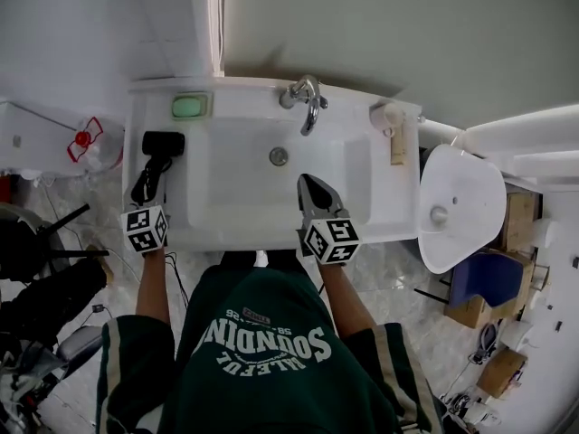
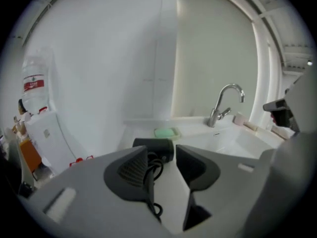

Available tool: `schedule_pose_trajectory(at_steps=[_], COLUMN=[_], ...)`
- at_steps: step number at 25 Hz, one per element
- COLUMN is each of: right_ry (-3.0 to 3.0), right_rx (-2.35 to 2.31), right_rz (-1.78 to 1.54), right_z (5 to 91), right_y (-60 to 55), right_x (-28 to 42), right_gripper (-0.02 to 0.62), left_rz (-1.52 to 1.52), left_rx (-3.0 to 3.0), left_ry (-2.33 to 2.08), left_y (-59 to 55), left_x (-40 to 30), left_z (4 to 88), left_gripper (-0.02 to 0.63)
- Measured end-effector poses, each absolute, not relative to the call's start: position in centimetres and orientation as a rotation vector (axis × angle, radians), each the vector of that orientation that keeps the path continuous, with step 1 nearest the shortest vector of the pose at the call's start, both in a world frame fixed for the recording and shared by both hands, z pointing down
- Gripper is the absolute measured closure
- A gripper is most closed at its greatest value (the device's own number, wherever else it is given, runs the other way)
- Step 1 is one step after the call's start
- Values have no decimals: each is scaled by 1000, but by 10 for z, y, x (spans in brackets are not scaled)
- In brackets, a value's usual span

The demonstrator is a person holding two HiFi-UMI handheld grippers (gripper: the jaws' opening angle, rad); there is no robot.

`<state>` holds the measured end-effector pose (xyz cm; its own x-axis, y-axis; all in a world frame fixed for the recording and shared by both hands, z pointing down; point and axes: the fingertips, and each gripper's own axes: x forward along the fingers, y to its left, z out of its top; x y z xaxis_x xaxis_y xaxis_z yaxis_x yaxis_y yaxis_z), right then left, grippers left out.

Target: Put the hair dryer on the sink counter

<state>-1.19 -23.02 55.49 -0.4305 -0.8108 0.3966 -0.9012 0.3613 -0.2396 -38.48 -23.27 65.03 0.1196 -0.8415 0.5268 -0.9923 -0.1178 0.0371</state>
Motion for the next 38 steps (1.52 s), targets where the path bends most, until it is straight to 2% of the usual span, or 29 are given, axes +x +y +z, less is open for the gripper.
schedule_pose_trajectory(at_steps=[2,12,16,23,38], right_ry=[-2435,-2528,-2529,-2559,-2541], right_rx=[1534,1481,1467,1453,1460], right_rz=[624,567,557,502,445], right_z=[550,527,527,517,514], right_y=[-232,-251,-257,-265,-269], right_x=[-7,25,39,54,73], right_gripper=[594,594,594,594,594], left_rz=[495,459,435,388,373], left_rx=[2107,2285,2306,2397,2441], left_ry=[-1770,-1640,-1588,-1509,-1444], left_y=[-232,-238,-244,-262,-277], left_x=[-365,-242,-195,-144,-116], left_z=[627,580,573,551,541], left_gripper=[416,491,555,555,555])
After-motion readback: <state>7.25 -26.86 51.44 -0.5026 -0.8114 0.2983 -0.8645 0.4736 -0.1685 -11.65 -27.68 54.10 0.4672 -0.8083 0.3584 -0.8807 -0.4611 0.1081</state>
